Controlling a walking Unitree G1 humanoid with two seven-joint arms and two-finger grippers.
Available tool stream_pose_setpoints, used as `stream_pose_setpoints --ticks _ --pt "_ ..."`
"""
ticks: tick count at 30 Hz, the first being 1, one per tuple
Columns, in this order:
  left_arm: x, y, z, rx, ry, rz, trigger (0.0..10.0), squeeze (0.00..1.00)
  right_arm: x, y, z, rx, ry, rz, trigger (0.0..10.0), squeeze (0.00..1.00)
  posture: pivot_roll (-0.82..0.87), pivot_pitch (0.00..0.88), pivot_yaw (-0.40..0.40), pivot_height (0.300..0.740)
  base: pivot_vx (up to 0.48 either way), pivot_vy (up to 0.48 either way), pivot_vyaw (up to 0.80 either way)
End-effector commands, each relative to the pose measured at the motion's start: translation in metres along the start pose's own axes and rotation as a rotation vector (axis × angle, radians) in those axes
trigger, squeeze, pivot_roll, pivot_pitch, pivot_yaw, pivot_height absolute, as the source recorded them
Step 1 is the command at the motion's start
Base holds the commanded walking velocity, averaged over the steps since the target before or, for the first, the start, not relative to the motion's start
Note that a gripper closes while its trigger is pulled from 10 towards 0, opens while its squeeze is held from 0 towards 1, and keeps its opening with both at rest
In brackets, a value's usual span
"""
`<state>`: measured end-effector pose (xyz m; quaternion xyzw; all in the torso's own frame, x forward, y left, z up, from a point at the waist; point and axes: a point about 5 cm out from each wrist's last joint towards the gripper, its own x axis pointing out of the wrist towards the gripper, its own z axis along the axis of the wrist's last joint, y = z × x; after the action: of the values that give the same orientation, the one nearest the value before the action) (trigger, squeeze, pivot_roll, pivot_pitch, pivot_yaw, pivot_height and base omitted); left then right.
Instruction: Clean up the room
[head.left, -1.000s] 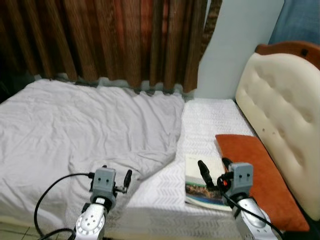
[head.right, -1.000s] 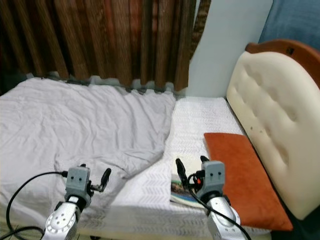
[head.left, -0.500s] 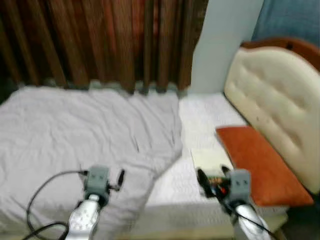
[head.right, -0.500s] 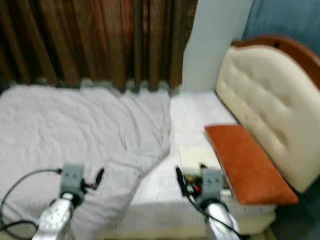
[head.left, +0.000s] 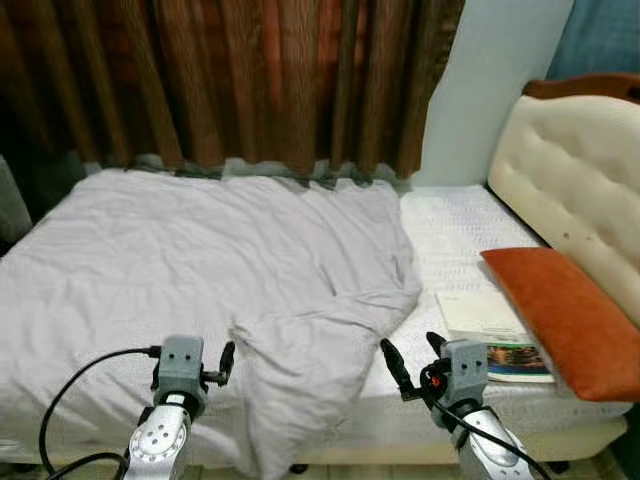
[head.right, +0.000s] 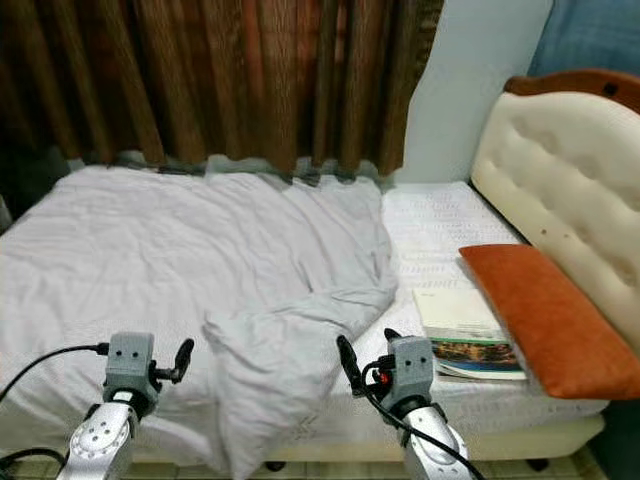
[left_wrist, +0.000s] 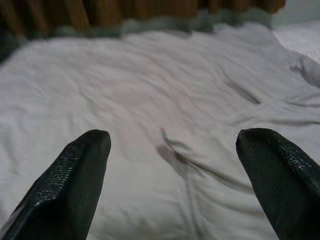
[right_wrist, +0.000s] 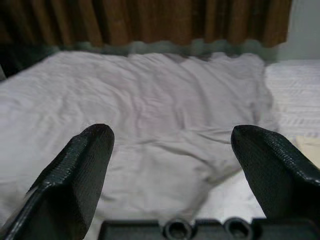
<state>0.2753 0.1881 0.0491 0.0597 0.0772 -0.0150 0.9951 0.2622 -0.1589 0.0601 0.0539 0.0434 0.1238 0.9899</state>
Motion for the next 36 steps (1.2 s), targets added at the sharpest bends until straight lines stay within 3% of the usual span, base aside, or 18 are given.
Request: stream_pose_setpoints --ticks 1,2,3,5,8,14,20,26,29,33,36 --pt "-0.001 -0.013 0.009 0.029 -0.046 -0.041 10.0 0.0 -0.006 -0.014 -0.002 0.058 0.015 -0.055 10.0 0.0 0.02 0.0 -0.043 0.74 0.0 0.0 0.0" --pt "-0.011 -0.016 0.026 0.021 -0.138 -0.047 10.0 0.0 -0.012 -0.017 -0.002 0.096 0.009 -0.064 10.0 0.0 0.03 0.0 -0.048 0.74 0.0 0.0 0.0" --pt "-0.011 -0.016 0.026 0.021 -0.138 -0.047 10.0 0.0 -0.012 -0.017 -0.002 0.096 0.009 -0.064 10.0 0.0 0.03 0.0 -0.048 0.74 0.0 0.0 0.0" --pt "-0.027 -0.018 0.04 0.002 -0.212 -0.072 10.0 0.0 -0.021 -0.017 -0.003 0.089 0.008 -0.062 10.0 0.0 0.04 0.0 -0.053 0.74 0.0 0.0 0.0" --pt "-0.044 -0.022 0.036 0.039 -0.218 -0.115 10.0 0.0 -0.029 -0.016 -0.008 0.064 0.033 -0.044 10.0 0.0 0.06 0.0 -0.066 0.74 0.0 0.0 0.0" --pt "-0.026 -0.02 0.02 -0.014 -0.107 -0.095 10.0 0.0 -0.014 -0.013 -0.003 0.042 0.019 -0.017 10.0 0.0 0.07 0.0 -0.07 0.74 0.279 0.137 0.0" --pt "-0.02 -0.022 0.016 -0.012 -0.052 -0.096 10.0 0.0 -0.002 -0.013 0.004 0.027 0.006 -0.01 10.0 0.0 0.06 0.0 -0.066 0.74 0.39 0.279 0.0" --pt "-0.019 -0.024 0.012 -0.017 -0.034 -0.111 10.0 0.0 -0.008 -0.015 -0.004 0.037 0.026 -0.024 10.0 0.0 0.06 0.0 -0.063 0.74 0.381 0.293 0.0" --pt "-0.019 -0.027 0.01 0.029 -0.03 -0.15 10.0 0.0 -0.015 -0.017 -0.013 0.079 0.051 -0.058 10.0 0.0 0.06 0.0 -0.057 0.74 0.375 0.3 0.0" --pt "-0.006 -0.024 0.016 0.046 -0.03 -0.17 10.0 0.0 -0.024 -0.021 -0.024 0.067 0.09 -0.106 10.0 0.0 0.04 0.0 -0.039 0.74 0.373 0.301 -0.79" --pt "-0.001 -0.032 0.015 0.057 -0.017 -0.212 10.0 0.0 -0.025 -0.024 -0.022 0.058 0.084 -0.122 10.0 0.0 0.02 0.0 -0.03 0.74 0.374 0.3 -0.78"
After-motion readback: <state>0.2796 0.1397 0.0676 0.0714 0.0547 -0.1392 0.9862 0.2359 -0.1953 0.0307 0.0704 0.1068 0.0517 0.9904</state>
